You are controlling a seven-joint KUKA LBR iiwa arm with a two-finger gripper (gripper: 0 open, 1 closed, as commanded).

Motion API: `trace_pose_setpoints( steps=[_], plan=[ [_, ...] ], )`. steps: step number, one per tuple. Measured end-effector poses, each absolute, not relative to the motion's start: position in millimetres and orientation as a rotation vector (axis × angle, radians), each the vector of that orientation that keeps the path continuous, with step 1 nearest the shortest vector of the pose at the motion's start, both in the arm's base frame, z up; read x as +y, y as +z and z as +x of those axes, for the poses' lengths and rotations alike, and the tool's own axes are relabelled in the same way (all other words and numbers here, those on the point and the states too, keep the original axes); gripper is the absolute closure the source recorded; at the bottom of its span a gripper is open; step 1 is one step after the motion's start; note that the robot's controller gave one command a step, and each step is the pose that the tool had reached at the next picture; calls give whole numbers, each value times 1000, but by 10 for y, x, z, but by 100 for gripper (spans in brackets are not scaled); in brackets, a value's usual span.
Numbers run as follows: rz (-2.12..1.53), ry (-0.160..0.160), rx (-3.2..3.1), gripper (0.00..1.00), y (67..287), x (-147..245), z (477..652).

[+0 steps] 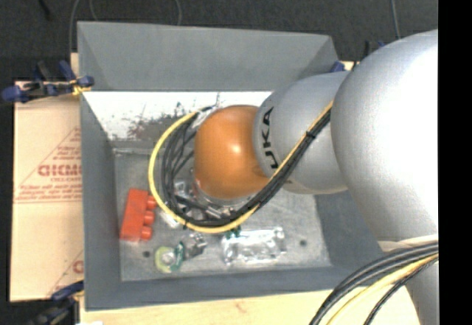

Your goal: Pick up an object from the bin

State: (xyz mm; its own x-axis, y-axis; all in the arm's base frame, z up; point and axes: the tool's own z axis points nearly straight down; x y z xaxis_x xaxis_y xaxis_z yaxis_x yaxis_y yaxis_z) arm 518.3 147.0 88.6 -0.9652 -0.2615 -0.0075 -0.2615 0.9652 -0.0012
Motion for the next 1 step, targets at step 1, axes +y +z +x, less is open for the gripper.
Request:
trace_pose_setpoints(
  steps=[1],
  plan=[
    [-405,7,3099,100,911,1486,5202]
  ],
)
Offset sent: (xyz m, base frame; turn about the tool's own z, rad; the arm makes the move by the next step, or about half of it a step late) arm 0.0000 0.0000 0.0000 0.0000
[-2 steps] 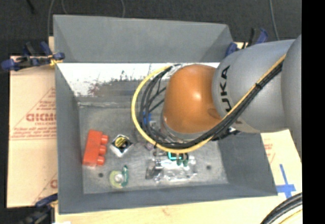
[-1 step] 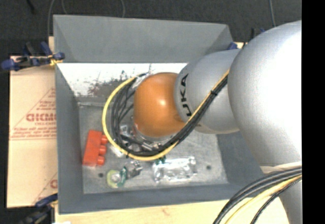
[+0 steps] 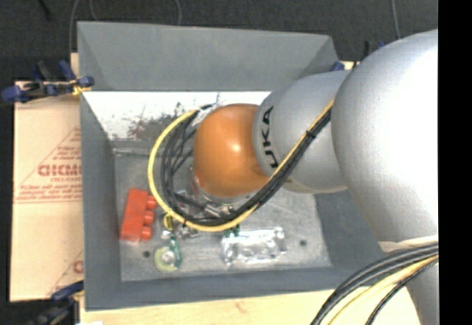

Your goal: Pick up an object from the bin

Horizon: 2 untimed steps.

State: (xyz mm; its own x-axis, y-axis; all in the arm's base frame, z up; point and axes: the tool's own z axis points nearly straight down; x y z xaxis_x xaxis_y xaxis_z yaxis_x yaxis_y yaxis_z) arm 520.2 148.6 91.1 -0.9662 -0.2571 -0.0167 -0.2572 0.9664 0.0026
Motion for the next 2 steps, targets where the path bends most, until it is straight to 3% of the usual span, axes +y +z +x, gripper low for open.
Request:
trace_pose_setpoints(
  steps=[1,2],
  plan=[
    [-408,6,3112,0,892,1485,5169],
    [-509,-6,3092,0,1198,652,5483]
  ],
)
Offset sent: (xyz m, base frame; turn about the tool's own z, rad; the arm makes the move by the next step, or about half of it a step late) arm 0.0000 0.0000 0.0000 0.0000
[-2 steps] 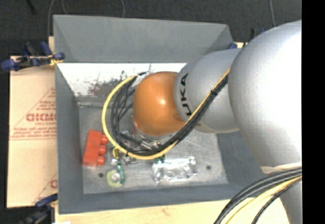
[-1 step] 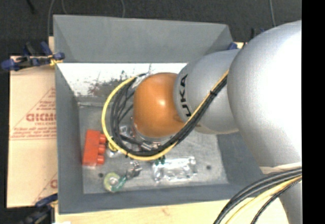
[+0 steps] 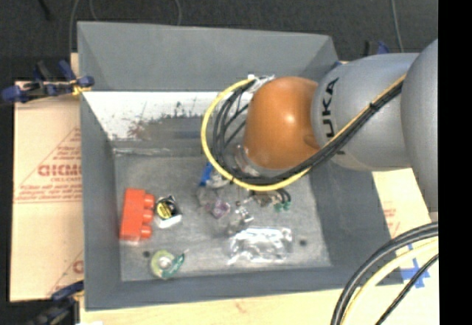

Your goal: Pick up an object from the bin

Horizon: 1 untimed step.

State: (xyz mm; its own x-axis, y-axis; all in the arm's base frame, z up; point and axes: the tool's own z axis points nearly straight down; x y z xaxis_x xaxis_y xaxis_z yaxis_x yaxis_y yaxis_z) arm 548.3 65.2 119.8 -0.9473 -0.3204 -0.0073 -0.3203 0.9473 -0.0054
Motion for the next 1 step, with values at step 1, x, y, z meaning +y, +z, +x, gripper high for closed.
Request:
trace_pose_setpoints(
  steps=[1],
  plan=[
    [-275,-1,3125,0,919,208,5822]
  ],
)
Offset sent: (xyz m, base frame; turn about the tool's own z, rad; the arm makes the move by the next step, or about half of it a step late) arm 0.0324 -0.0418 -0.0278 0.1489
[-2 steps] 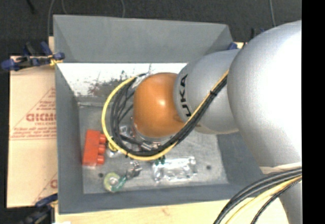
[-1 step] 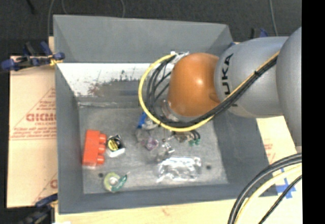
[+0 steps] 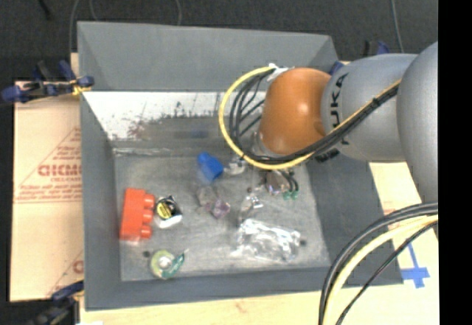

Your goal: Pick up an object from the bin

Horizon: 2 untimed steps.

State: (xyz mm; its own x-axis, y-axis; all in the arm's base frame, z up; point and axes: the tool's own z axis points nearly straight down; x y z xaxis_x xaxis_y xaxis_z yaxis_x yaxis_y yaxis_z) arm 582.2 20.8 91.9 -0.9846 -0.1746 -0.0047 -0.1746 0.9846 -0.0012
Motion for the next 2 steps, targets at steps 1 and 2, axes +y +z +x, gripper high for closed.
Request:
trace_pose_setpoints(
  steps=[1,2],
  plan=[
    [-758,1,3042,0,819,1331,6269],
    [-721,2,3054,0,831,992,6202]
  ],
)
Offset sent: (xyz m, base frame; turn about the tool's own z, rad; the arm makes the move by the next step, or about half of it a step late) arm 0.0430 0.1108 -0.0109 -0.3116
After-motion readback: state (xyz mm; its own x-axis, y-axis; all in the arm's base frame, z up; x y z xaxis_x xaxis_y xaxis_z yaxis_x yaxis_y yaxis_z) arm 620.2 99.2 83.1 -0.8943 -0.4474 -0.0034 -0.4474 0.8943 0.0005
